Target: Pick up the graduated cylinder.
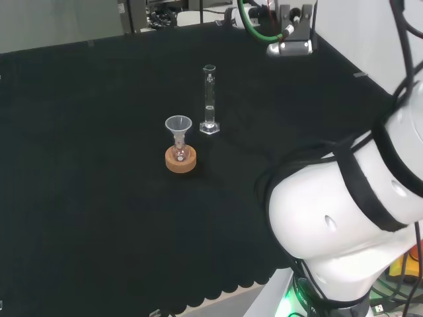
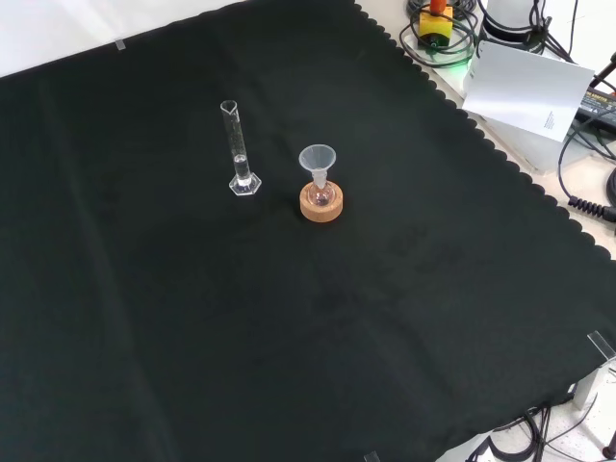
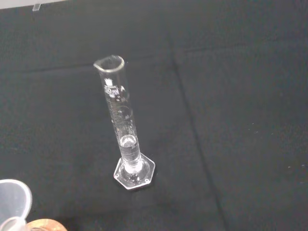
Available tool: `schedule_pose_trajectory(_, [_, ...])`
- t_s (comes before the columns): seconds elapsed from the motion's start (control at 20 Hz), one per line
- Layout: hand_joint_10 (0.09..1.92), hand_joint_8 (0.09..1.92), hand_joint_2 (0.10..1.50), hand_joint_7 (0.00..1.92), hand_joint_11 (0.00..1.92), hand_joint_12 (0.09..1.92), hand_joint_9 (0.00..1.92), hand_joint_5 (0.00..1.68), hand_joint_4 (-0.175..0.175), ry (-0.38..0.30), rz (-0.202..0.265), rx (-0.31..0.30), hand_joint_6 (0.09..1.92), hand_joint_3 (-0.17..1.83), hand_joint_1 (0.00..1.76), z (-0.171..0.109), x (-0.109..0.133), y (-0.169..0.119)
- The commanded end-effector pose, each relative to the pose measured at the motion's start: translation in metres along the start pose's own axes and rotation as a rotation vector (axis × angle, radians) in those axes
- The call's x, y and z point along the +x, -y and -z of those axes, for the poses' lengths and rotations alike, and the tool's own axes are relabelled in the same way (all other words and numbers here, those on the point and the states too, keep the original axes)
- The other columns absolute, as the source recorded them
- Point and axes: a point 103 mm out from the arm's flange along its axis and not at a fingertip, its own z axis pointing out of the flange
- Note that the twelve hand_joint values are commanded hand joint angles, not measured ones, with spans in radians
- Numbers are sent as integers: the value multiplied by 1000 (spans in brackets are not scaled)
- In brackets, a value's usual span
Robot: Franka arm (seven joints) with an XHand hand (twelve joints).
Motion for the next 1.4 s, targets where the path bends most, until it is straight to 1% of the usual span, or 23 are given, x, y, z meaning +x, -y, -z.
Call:
schedule_pose_trajectory(0.05, [589,605,1308,69,240,1359,379,237,-18,-57,35,-12,87,43,48,-47,-22,-46])
schedule_pose_trajectory(0.15, [628,613,1296,77,243,1360,371,238,-19,-66,47,-8,87,38,66,-60,-22,-51])
schedule_pose_trajectory(0.35, [660,632,1273,109,249,1363,387,249,-24,-102,90,-60,87,28,111,-87,-20,-58])
schedule_pose_trajectory(0.55, [671,645,1257,129,258,1361,404,268,-31,-146,103,-41,87,22,150,-113,-18,-63])
schedule_pose_trajectory(0.8, [673,649,1249,131,260,1359,407,275,-32,-170,121,-14,87,18,169,-139,-14,-68])
schedule_pose_trajectory(0.95, [673,651,1246,131,258,1358,407,277,-32,-194,136,-20,87,17,174,-150,-13,-69])
schedule_pose_trajectory(1.15, [678,661,1227,151,259,1359,427,283,-31,-239,174,-33,87,9,203,-165,-13,-68])
schedule_pose_trajectory(1.4, [678,670,1185,173,264,1361,451,296,-29,-290,209,-25,87,-12,304,-184,-8,-69])
